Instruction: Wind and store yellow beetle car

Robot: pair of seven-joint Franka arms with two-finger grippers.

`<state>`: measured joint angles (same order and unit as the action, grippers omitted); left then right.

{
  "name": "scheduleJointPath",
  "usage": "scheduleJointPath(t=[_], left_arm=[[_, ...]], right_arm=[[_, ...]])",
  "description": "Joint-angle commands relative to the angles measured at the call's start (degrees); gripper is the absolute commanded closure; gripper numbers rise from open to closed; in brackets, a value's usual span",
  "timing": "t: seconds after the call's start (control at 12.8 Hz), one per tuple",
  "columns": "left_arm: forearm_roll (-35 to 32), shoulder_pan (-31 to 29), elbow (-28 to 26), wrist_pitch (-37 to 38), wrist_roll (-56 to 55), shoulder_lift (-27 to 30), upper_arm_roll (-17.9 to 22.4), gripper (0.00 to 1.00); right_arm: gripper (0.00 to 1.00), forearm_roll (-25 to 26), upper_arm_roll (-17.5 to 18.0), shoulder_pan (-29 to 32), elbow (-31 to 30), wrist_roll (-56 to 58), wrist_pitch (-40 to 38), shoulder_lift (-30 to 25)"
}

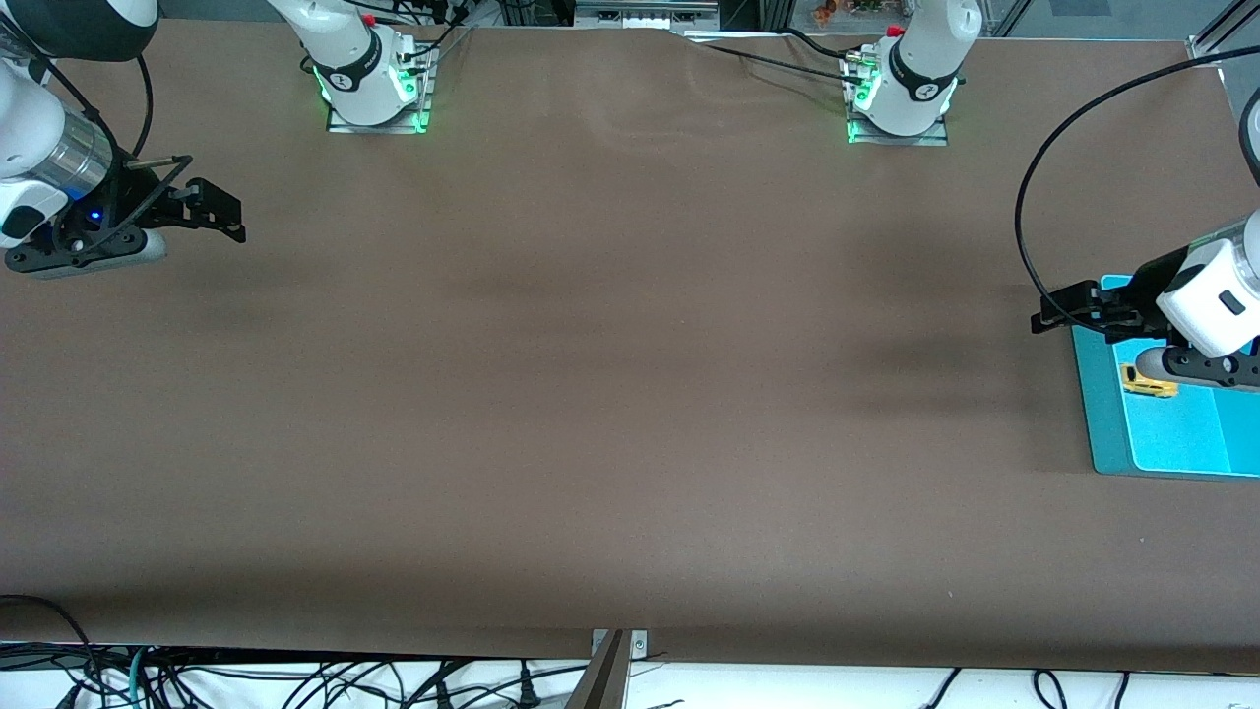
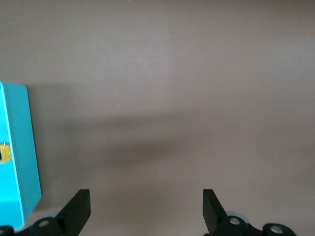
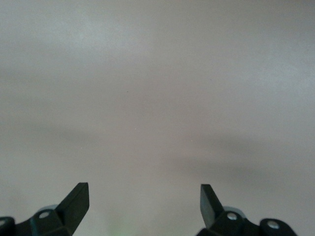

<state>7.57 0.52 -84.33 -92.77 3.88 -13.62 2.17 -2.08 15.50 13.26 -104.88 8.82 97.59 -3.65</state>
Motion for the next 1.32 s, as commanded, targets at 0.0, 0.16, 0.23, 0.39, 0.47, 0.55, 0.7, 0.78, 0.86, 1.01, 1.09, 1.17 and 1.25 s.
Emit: scheduleJointPath(t=[0.0, 0.16, 0.23, 0.39, 0.47, 0.55, 0.7, 0.78, 0.86, 1.01, 1.09, 1.17, 1.25], left_arm=[[-2.03, 0.79, 0.57, 1.10, -3.26, 0.52, -0.94, 0.00], [-3.17, 0.53, 0.22, 1.01, -3.00, 2.19, -1.29, 0.00], [-3.26, 0.62, -0.04, 0.84, -3.00, 3.15, -1.99, 0.00], [-3.35, 0.44, -0.31, 0.75, -3.00, 3.95, -2.88, 0.00], [-3.53, 0.36, -1.00, 0.66, -3.00, 4.48, -2.88, 0.00], [-4.48, 0.27, -1.53, 0.66, -2.83, 5.00, -2.97, 0.00], [-5.63, 0.27, -1.27, 0.84, -2.30, 4.66, -3.05, 0.00], [-5.72, 0.27, -1.19, 0.84, -2.04, 4.48, -3.05, 0.00], [-5.72, 0.35, -1.19, 0.93, -2.12, 4.48, -3.05, 0.00], [-5.72, 0.62, -0.75, 0.93, -2.12, 4.22, -3.05, 0.00], [-5.72, 0.62, -0.66, 0.93, -2.12, 4.04, -3.05, 0.00], [-5.72, 0.62, -0.75, 0.93, -2.12, 4.04, -3.05, 0.00], [-5.72, 0.53, -0.75, 1.01, -2.03, 4.04, -3.05, 0.00]], right_arm=[[0.00, 0.05, -0.30, -0.43, 0.29, -0.29, -0.91, -0.48], [0.00, 0.05, -0.30, -0.43, 0.29, -0.30, -0.91, -0.48], [0.00, 0.05, -0.30, -0.43, 0.29, -0.30, -0.91, -0.48], [0.00, 0.05, -0.30, -0.43, 0.20, -0.30, -0.91, -0.48], [0.00, 0.05, -0.30, -0.43, 0.20, -0.30, -0.91, -0.48], [0.00, 0.05, -0.30, -0.43, 0.20, -0.30, -0.91, -0.48], [0.00, 0.05, -0.30, -0.43, 0.29, -0.30, -0.91, -0.48], [0.00, 0.05, -0.30, -0.43, 0.29, -0.30, -0.91, -0.48], [0.00, 0.05, -0.30, -0.43, 0.29, -0.21, -0.91, -0.48], [0.00, 0.05, -0.30, -0.43, 0.20, -0.21, -0.91, -0.48], [0.00, 0.05, -0.30, -0.43, 0.20, -0.21, -0.91, -0.48], [0.00, 0.05, -0.30, -0.43, 0.29, -0.21, -1.00, -0.48], [0.00, 0.05, -0.30, -0.43, 0.20, -0.21, -1.00, -0.48]])
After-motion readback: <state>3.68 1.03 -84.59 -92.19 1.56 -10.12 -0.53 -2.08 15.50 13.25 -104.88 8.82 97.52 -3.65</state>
